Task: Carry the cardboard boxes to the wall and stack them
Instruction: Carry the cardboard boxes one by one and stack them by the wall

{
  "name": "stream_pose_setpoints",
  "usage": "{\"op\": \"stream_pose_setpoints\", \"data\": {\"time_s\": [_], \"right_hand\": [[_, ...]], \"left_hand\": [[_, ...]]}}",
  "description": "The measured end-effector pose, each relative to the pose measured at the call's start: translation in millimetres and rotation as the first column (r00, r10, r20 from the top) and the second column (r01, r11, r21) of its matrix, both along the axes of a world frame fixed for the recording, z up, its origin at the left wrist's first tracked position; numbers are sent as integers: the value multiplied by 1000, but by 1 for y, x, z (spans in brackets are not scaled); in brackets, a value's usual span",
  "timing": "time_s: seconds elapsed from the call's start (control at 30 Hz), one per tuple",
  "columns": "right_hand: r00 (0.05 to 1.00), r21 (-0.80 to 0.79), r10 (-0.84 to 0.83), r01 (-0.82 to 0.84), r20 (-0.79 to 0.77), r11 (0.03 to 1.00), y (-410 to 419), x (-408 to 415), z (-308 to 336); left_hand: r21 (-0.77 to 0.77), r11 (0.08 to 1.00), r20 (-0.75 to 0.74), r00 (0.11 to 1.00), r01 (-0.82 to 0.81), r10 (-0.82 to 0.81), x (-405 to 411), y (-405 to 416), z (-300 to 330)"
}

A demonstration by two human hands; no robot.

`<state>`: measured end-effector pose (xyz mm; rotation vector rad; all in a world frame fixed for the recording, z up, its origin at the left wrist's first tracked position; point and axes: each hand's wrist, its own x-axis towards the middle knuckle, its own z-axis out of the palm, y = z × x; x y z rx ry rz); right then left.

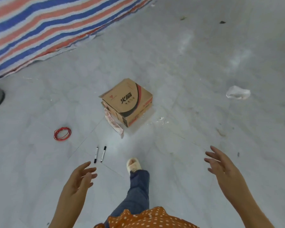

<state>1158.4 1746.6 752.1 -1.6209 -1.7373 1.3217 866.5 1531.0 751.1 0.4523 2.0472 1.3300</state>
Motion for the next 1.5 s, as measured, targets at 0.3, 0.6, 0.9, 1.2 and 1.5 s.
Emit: {"op": "stream_pose_setpoints", "data": {"time_s": [0.3, 0.6, 0.9, 1.2, 1.5], "right_hand": [[998, 42, 39, -37, -40, 998, 162, -141, 18], [966, -63, 255, -252, 40, 966, 309, -250, -2], [806, -271, 580, -535, 122, 800, 511, -346, -52], [662, -468, 724, -586, 193, 661, 664, -445, -168], [601, -497, 700, -504, 386, 706, 688, -491, -477]], "left_hand": [[-1, 1000, -61, 998, -26, 26, -132, 186, 27], [-114, 987, -74, 991, -115, 107, -195, 279, 9], [-324, 865, 40, 908, -384, 418, -211, 395, -62], [-545, 750, 231, 793, -375, 565, -237, 518, -179], [-698, 523, 218, 550, -490, 806, -277, 546, -465]]}}
